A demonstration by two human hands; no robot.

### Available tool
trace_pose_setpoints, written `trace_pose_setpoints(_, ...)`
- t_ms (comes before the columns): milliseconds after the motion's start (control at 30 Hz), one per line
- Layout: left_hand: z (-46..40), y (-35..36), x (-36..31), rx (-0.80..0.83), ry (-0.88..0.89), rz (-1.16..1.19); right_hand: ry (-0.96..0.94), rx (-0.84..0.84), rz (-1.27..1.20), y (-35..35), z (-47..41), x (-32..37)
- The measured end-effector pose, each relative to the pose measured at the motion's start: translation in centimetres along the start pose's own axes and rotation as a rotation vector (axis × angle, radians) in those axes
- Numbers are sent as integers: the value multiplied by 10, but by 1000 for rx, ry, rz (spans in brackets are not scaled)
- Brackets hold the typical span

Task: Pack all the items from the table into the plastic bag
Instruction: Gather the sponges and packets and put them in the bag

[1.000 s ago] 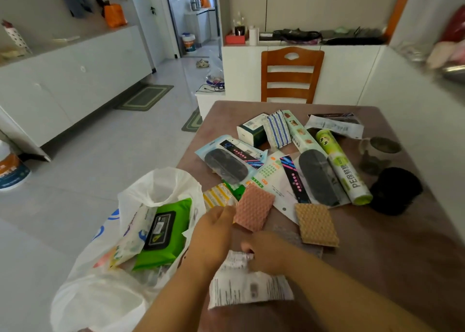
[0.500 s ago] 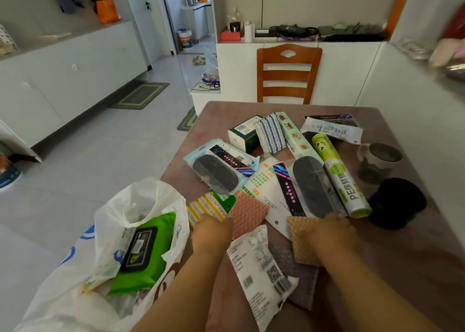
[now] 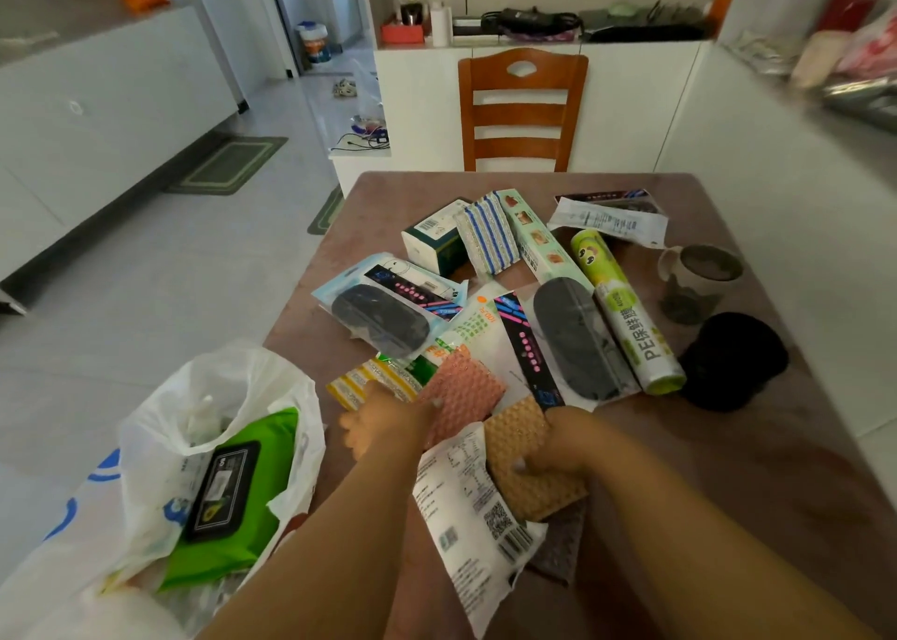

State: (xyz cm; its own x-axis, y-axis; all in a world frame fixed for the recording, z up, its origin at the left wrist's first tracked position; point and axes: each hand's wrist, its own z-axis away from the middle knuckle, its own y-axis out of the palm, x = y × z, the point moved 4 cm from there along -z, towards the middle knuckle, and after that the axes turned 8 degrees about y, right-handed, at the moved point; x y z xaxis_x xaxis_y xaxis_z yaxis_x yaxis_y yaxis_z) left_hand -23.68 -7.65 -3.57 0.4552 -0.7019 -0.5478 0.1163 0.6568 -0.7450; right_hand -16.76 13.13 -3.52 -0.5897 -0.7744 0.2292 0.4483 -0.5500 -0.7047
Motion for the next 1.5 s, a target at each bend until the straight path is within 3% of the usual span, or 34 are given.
trace_pose_setpoints(333,19,6,-16,75,345,89,38,137,-2,6,6,4)
trace_pose_setpoints(467,36,-9,-22,-16,480,174,42,-49,-47,-29,28,-8)
trace_pose_setpoints(533,44,-18,-25,-56,545,261,32,-181,-275,-66,41,-19)
trace_pose_setpoints(567,49,-22,-26,-49,556,322,-8,-167,-541,-79,45,-22)
trace_pose_setpoints(667,62,-26,-30,-6,594,539,-187,89,-1249,-85,58,-10)
trace_pose_setpoints(767,69,-16,-34,161,564,759,-193,340,-1414,-53,60,11)
trace_pose_setpoints(867,80,-6,-32,361,363,958,-172,478,-1557,-22,48,16)
trace_pose_setpoints(967,88,-5,-26,447,238,960,-155,536,-1540,-5,39,18)
trace_pose_setpoints(1133,86,-5,-40,698,233,913,-164,550,-1272,0,31,27)
trace_pose_setpoints(1333,65,0,-62,612,181,891,-140,335,-1121,-30,12,32)
trace_pose_setpoints(1400,44,2,-66,483,86,895,-136,223,-1159,-53,1,25)
trace_pose_setpoints(1500,-4,4,-72,276,34,894,-134,189,-1225,-78,-23,22)
